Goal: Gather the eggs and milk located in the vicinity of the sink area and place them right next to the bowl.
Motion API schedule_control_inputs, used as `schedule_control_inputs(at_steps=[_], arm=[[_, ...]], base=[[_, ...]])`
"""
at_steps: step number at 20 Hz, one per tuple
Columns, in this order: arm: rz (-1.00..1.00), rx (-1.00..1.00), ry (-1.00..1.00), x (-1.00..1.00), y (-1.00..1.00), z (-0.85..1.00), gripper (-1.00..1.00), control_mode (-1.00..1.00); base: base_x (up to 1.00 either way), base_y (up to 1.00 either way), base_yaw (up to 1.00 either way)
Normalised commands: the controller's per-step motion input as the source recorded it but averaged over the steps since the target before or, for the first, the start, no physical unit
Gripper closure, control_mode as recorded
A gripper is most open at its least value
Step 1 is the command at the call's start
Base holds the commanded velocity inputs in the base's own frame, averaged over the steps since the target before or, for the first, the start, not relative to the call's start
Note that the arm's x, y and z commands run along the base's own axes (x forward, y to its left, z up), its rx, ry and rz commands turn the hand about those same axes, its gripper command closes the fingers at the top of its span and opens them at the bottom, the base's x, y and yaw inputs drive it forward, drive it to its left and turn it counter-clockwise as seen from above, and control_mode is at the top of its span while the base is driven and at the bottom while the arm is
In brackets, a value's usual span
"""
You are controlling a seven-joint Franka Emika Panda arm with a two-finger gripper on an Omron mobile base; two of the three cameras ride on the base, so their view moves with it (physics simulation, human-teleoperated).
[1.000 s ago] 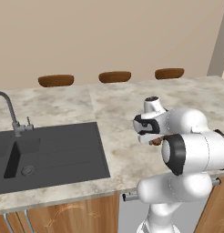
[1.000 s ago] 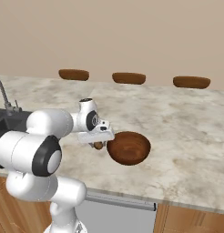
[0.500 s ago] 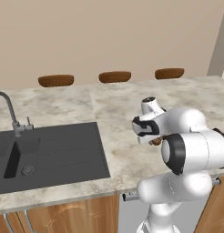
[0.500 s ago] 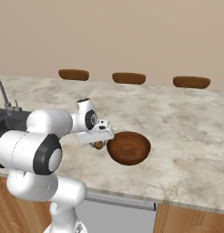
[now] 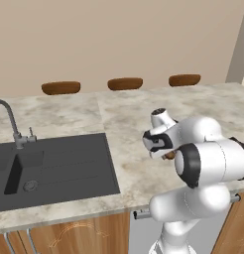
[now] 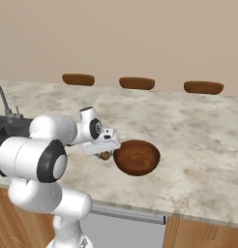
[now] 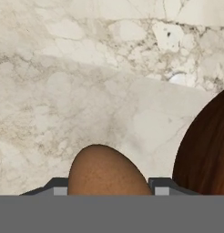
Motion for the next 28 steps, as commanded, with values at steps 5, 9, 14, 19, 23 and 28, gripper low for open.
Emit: schedule_control_inputs(at_steps=[5, 9, 14, 19, 23, 28], arm=[[0.0, -0.02, 0.0, 0.01, 0.0, -0.14, 1.0, -1.0], [0.0, 0.0, 0.0, 0.01, 0.0, -0.16, 1.0, -1.0], [0.0, 0.0, 0.0, 0.0, -0.03, -0.05, 1.0, -1.0], [0.0, 0.0, -0.04, 0.0, -0.03, 0.0, 1.0, -1.0], [0.0, 0.0, 0.0, 0.0, 0.0, 0.0, -1.0, -1.0], [0.0, 0.0, 0.0, 0.0, 0.0, 0.0, -1.0, -1.0]], base=[[0.0, 0.0, 0.0], [0.0, 0.0, 0.0], [0.0, 0.0, 0.0], [0.0, 0.0, 0.0], [0.0, 0.0, 0.0], [0.0, 0.0, 0.0]])
